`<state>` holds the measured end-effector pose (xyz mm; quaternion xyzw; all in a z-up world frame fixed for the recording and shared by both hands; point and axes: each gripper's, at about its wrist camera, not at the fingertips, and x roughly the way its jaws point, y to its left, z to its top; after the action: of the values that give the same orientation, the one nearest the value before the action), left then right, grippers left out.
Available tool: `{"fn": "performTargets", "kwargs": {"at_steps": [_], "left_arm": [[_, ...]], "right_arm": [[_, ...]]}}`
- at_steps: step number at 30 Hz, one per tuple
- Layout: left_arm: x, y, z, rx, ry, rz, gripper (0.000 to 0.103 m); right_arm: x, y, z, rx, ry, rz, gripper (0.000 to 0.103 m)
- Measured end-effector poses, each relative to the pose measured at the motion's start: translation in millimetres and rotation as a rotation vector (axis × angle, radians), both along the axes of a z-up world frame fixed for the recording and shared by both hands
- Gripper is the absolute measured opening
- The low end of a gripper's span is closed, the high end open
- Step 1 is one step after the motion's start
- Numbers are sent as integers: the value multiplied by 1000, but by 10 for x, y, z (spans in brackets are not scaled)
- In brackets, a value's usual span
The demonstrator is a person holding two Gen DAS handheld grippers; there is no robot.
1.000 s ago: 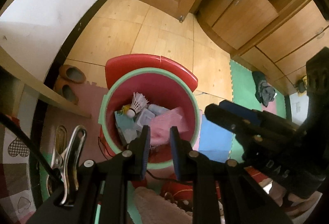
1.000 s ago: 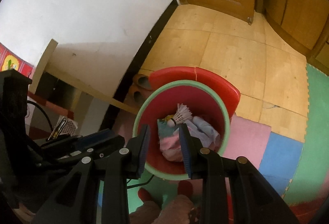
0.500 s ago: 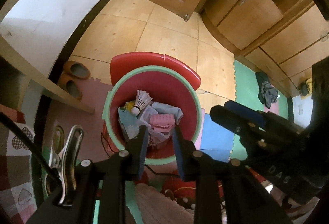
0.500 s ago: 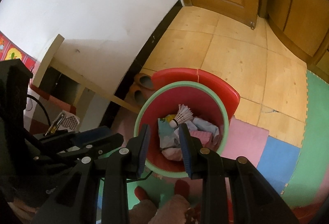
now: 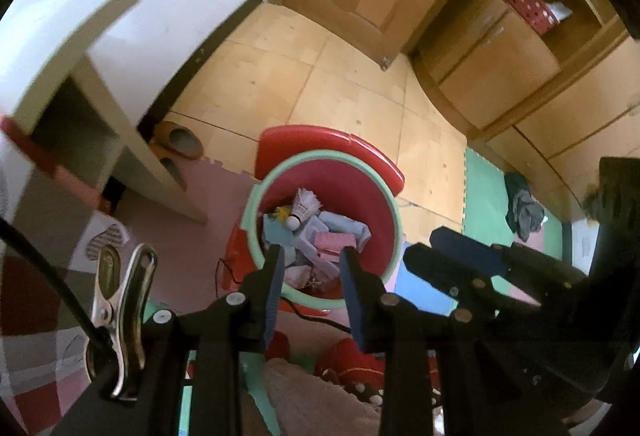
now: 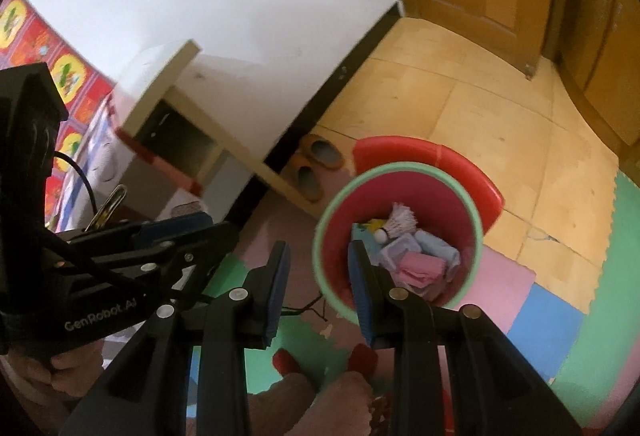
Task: Collect trash
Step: 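Move both open grippers back from the bucket to the quilt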
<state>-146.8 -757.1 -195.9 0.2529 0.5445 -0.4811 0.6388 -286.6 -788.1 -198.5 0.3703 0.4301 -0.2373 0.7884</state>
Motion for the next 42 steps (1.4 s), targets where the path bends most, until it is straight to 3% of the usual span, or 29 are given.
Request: {"fn": "performTargets", "kwargs": {"at_steps": [10,21,32,42], "left_arm": [[436,568,494,-55,-32,153,29],[937,1477,940,-52,-112,362,29],[1455,2466,1236,-52,-170,557,29],[1827,3212,1348,-46,-200,664,29]], "right_arm": [[512,381,436,-36,-69,154,31],[1154,987,847,-71,-147,334,31],[1714,1645,1107,-91,-192,485,31],[2160,2198,1246,-110,-204,576,31]]}}
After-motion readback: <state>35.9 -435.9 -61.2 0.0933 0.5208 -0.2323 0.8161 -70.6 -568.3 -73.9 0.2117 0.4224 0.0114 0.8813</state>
